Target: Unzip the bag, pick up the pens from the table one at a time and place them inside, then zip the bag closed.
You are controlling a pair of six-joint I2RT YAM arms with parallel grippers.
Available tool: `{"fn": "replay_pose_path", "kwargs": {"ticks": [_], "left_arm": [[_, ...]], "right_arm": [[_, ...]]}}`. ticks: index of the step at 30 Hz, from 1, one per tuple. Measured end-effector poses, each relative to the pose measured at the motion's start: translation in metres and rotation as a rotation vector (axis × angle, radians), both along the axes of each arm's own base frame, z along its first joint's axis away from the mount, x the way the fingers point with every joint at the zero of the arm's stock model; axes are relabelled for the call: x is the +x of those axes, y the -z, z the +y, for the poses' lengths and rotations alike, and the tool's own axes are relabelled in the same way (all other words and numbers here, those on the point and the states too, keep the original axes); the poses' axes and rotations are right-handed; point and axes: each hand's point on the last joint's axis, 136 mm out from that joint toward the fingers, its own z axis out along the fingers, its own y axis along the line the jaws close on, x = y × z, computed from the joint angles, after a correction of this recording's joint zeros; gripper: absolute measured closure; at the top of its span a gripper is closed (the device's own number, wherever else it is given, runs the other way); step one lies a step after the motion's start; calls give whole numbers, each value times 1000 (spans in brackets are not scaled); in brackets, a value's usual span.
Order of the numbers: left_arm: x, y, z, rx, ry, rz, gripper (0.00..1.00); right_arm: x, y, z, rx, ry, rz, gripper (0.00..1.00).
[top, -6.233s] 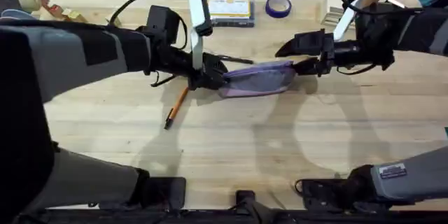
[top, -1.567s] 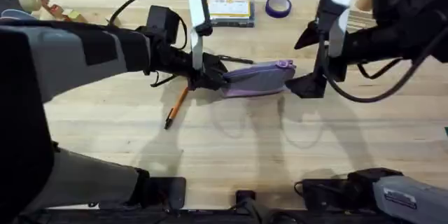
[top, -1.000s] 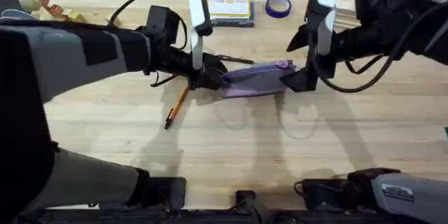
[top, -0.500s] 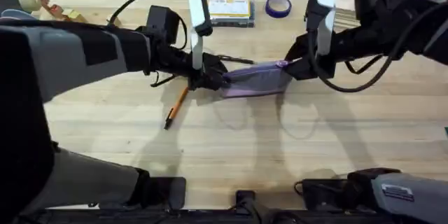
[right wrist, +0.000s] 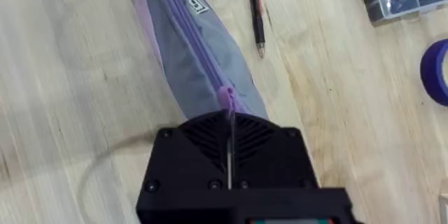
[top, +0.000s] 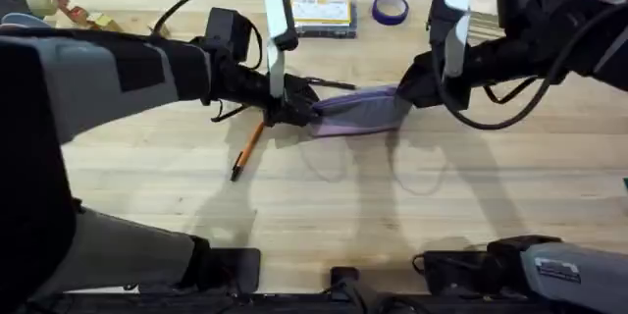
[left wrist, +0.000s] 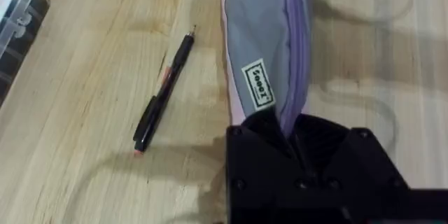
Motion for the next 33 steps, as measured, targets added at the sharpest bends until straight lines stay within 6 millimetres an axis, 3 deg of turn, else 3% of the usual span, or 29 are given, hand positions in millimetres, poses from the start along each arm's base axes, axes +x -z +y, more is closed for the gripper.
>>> {"fn": "replay_pose_path", "kwargs": {"ticks": [12, 22, 27, 33], "left_arm": [[0, 0, 0, 0, 0, 0, 958], [0, 0, 0, 0, 0, 0, 958], [0, 0, 0, 0, 0, 0, 958], [0, 0, 0, 0, 0, 0, 958]], "right_arm": [[-1, -3, 0, 2, -1, -7, 970], [-10, -32, 5, 46, -20, -82, 969], [-16, -39, 15, 99, -55, -80, 970], [-23, -46, 41, 142, -148, -107, 970]]}}
